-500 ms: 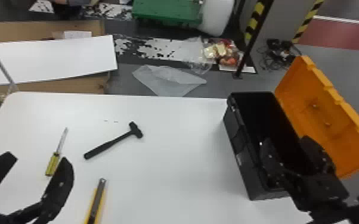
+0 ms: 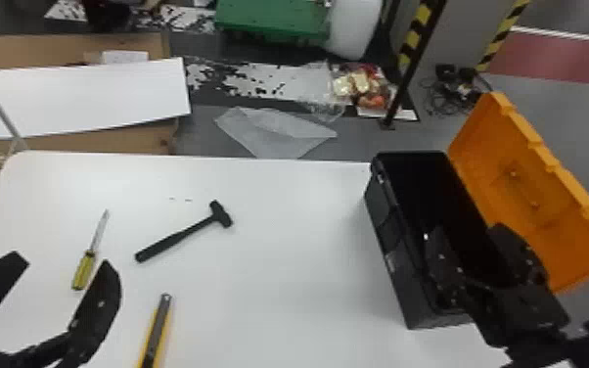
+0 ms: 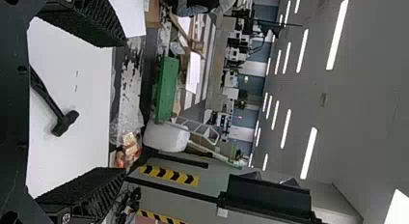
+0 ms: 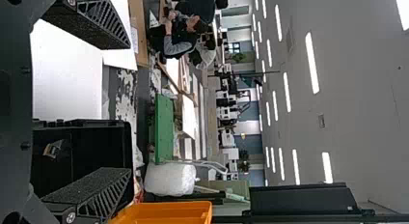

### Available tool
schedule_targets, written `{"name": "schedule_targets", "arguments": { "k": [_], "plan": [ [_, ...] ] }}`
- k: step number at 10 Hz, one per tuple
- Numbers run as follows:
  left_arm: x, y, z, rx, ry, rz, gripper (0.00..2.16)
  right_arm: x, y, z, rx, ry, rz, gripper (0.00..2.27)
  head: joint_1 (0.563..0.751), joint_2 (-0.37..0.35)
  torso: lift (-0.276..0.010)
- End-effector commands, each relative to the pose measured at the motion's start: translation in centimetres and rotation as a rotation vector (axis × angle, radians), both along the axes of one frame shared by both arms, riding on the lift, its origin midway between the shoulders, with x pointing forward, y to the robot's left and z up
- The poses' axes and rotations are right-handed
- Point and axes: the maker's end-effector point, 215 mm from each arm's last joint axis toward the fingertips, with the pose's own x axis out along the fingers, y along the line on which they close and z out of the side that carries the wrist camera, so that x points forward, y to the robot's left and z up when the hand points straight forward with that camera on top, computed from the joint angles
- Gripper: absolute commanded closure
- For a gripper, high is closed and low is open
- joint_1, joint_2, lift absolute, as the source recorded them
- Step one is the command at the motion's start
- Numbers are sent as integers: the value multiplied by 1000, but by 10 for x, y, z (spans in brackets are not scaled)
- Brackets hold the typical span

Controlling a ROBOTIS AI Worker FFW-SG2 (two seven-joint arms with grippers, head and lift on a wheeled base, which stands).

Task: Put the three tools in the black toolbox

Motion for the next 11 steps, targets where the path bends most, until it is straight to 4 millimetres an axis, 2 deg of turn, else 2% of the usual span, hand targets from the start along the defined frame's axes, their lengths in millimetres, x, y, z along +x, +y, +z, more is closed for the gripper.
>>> {"name": "schedule_targets", "arguments": {
  "k": [1, 2, 3, 4, 5, 7, 9, 11],
  "plan": [
    [0, 0, 1, -3, -1, -1, 76, 0, -1, 0, -3, 1, -1, 90, 695, -149, -55],
    [0, -3, 0, 0, 15, -10, 76, -1, 0, -1, -4, 2, 1, 90, 695, -149, -55],
    [-1, -5, -10, 11, 66, -17, 76, -1, -1, -1, -2, 2, 0, 90, 695, -151, -55],
    [-4, -8, -30, 25, 170, -19, 76, -1, -1, -1, -3, 4, 1, 90, 695, -155, -55],
    [-13, -7, -64, 67, 328, -1, 76, 0, -1, -1, -4, 2, 2, 90, 695, -156, -55],
    [-40, -5, -116, 130, 572, 4, 76, 1, -1, -1, -7, 2, 3, 90, 695, -156, -55],
    [-48, -7, -133, 140, 661, -19, 76, 1, -3, -5, -4, 9, 1, 90, 695, -166, -55],
    [-62, -8, -161, 158, 819, -67, 76, 1, -5, -6, 0, 7, 1, 90, 695, -184, -55]
  ]
}}
